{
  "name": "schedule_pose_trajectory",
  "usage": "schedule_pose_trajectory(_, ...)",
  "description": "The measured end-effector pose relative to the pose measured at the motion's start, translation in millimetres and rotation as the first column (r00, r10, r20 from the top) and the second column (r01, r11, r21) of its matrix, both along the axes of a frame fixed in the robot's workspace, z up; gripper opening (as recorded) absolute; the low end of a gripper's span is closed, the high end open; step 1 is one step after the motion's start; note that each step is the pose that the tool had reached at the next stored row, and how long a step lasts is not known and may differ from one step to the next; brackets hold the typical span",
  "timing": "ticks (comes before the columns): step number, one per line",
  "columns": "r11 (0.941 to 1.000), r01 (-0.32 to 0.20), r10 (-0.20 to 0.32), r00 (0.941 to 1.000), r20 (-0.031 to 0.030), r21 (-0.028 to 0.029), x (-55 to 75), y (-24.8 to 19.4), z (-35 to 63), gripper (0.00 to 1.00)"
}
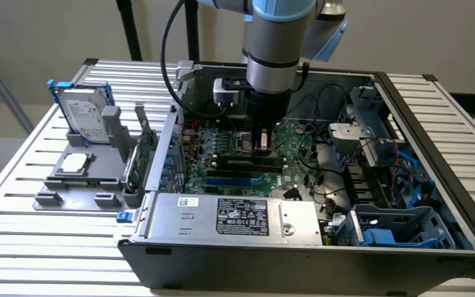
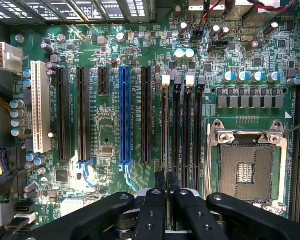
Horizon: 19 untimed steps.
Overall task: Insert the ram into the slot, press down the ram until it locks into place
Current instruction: 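Insert the ram into the slot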
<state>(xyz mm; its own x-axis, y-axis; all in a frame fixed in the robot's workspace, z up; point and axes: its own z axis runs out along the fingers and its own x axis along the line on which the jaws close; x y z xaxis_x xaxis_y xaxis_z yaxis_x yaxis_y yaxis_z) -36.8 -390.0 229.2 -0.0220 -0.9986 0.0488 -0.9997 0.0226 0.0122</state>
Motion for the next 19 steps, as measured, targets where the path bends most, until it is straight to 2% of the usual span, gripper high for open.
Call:
schedule_pose_trajectory(9,1.0,0.0,0.0,1.0,0.0002,0.0,-0.1,0.0,-1.6,0.14)
schedule_pose_trajectory(10,1.0,0.0,0.0,1.0,0.0002,0.0001,-0.1,0.0,-1.3,0.2)
schedule_pose_trajectory(12,1.0,0.0,0.0,1.0,0.0003,0.0013,0.0,0.0,3.5,0.2)
schedule_pose_trajectory(13,1.0,0.0,0.0,1.0,0.0003,0.0023,-0.1,0.0,7.5,0.27)
schedule_pose_trajectory(16,1.0,0.0,0.0,1.0,0.0003,0.0049,-1.1,-0.2,18.2,0.27)
schedule_pose_trajectory(19,1.0,0.0,0.0,1.0,0.0003,0.0068,-3.3,-0.2,23.3,0.27)
